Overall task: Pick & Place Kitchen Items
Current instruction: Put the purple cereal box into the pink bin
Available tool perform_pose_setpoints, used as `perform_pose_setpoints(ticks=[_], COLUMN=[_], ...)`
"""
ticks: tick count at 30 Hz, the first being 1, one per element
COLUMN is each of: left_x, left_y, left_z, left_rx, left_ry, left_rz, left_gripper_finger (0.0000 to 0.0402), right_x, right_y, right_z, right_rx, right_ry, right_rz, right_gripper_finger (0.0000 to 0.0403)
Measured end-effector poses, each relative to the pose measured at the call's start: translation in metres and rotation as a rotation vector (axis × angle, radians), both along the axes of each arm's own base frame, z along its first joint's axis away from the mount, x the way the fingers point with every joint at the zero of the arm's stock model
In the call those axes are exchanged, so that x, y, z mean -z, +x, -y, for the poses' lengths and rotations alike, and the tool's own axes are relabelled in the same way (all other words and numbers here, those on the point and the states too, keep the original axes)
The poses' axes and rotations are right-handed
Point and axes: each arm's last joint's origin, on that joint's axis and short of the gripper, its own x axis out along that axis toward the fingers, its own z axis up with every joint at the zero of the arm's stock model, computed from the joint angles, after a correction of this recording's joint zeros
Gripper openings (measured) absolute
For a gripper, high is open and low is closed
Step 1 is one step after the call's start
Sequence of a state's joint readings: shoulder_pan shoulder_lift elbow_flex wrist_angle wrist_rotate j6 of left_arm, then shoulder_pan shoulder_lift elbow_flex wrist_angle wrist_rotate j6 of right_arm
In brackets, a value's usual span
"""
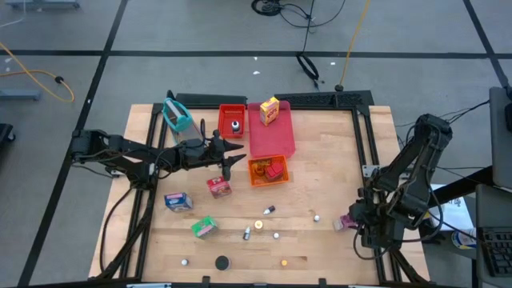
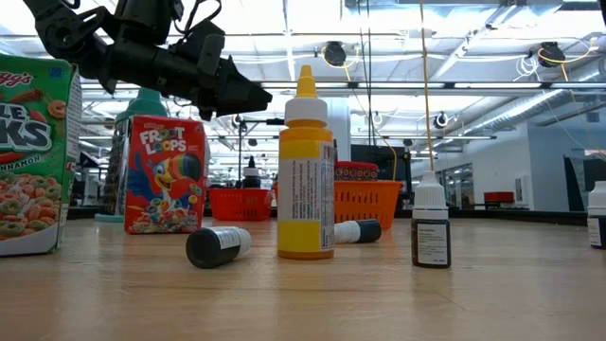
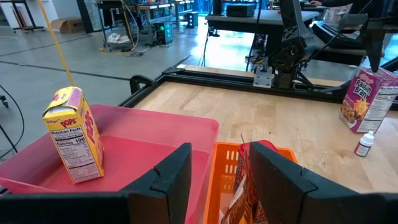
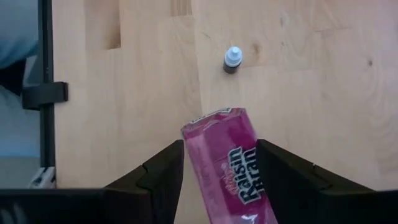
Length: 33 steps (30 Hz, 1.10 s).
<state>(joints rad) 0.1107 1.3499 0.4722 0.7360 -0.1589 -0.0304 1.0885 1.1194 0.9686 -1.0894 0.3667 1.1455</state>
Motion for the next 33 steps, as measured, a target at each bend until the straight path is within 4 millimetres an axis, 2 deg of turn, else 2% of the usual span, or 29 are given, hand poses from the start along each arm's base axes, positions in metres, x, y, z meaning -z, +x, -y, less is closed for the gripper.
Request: perform_pose_setpoints(ticks=[8,33], left_x=[0.0000,0.0000], left_y=[0.0000,0.0000], left_z=[0.0000,0.0000], left_rx=[0.000,0.000], left_ry=[0.000,0.000], left_rz=[0.000,0.000], left_gripper_finger=[0.0164,0.0164], right_x=[0.0013,0.0016], right_y=[-0.0007,-0.0003], right_z=[0.0028,0.0004], right_rx=[-0.006,0.019], right_ry=[-0.067,-0.027], right_rz=[-0.005,-0.020], right_gripper_finger=[0.0194,0.0194])
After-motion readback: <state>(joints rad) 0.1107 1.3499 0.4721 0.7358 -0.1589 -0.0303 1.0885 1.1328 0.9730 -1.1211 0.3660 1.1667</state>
